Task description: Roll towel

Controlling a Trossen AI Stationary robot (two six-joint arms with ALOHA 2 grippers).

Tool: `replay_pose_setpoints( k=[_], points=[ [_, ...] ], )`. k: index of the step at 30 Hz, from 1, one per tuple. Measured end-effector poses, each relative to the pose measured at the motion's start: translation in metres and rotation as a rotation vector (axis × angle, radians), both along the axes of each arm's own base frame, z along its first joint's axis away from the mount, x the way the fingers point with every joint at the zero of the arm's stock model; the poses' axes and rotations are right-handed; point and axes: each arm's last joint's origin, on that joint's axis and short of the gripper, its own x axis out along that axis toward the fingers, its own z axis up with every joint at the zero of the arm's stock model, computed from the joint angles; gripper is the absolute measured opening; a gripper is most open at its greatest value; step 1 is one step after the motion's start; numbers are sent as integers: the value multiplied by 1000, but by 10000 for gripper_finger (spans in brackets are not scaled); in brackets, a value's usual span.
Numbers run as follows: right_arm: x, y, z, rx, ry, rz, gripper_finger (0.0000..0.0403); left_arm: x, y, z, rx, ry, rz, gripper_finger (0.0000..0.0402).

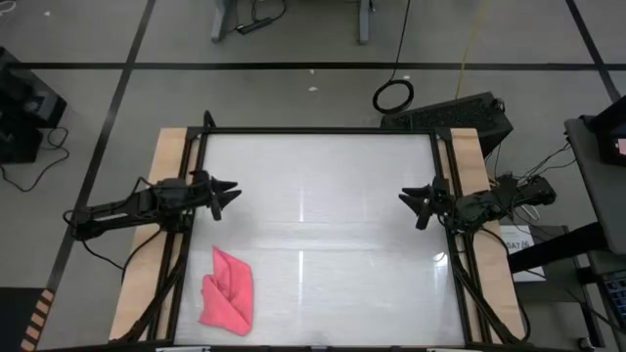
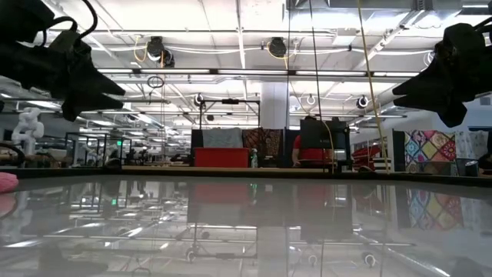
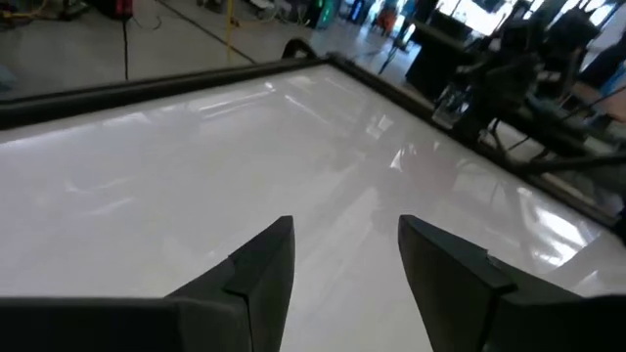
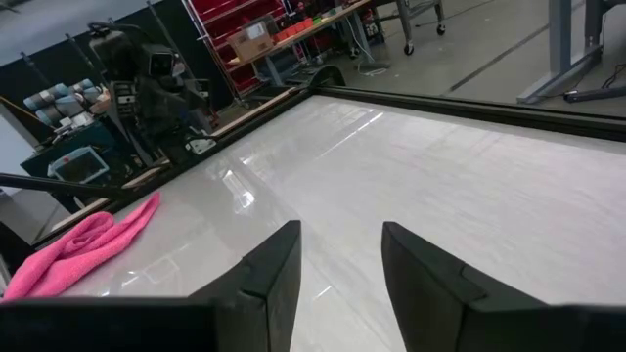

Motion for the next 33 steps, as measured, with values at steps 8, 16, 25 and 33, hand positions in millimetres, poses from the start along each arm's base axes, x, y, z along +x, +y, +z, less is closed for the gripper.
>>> replay_pose_setpoints(
  k=[8, 16, 25, 33],
  points=[
    [0, 0, 0, 0, 0, 0, 134, 2, 0, 17, 34, -176, -3, 189],
    [0, 0, 0, 0, 0, 0, 134, 5, -5, 20, 16, -209, -192, 189],
    [0, 0, 0, 0, 0, 0, 134, 10, -8, 28, 27, -125, -278, 189],
    [0, 0, 0, 0, 0, 0, 134, 18, -12, 48, 25, 130, -346, 189]
  ],
)
